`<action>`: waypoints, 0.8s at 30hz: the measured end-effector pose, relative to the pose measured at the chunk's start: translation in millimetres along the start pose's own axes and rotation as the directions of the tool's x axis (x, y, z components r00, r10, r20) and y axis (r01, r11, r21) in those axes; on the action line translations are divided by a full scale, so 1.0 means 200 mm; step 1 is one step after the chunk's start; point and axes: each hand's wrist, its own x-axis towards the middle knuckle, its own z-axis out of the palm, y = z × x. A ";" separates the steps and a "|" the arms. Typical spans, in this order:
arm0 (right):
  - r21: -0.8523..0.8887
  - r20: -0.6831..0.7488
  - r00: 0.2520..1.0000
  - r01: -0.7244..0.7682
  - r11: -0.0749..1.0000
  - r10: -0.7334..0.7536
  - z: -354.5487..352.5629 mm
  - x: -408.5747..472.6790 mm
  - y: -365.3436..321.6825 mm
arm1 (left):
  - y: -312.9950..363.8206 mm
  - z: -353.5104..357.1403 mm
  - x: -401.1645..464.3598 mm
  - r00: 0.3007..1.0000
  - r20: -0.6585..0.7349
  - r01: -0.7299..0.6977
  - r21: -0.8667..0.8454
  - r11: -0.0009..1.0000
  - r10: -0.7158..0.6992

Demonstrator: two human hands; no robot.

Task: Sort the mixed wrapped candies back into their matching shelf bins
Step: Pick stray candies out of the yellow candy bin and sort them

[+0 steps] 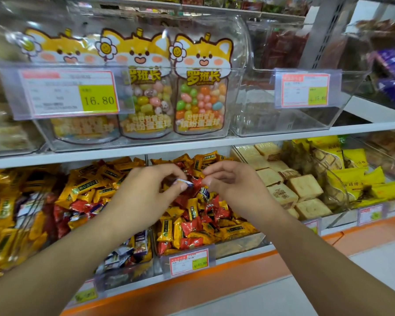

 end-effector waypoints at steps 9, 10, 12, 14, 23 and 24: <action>-0.483 -0.037 0.994 0.069 0.873 -0.098 -0.01 0.05 0.14 | -0.21 -0.11 -0.26 0.996 0.068 0.050 0.159 0.986 -0.062; -0.501 -0.015 0.994 0.085 0.862 -0.107 0.00 0.06 0.14 | -0.19 -0.08 -0.27 0.991 0.127 0.015 0.135 0.991 -0.032; -0.522 0.034 0.994 0.107 0.846 -0.104 0.04 0.09 0.15 | -0.16 -0.02 -0.26 0.976 0.219 -0.012 0.107 0.994 -0.012; -0.561 0.074 0.995 0.094 0.822 -0.063 0.08 0.12 0.16 | -0.18 0.02 -0.26 0.964 0.264 -0.020 0.134 0.991 -0.016; -0.615 0.073 0.994 -0.022 0.788 0.085 0.12 0.22 0.23 | -0.24 0.06 -0.27 0.967 0.255 -0.031 0.088 0.996 0.008; -0.611 0.073 0.993 -0.026 0.791 0.089 0.12 0.23 0.23 | -0.24 0.06 -0.27 0.966 0.259 -0.025 0.082 0.996 0.003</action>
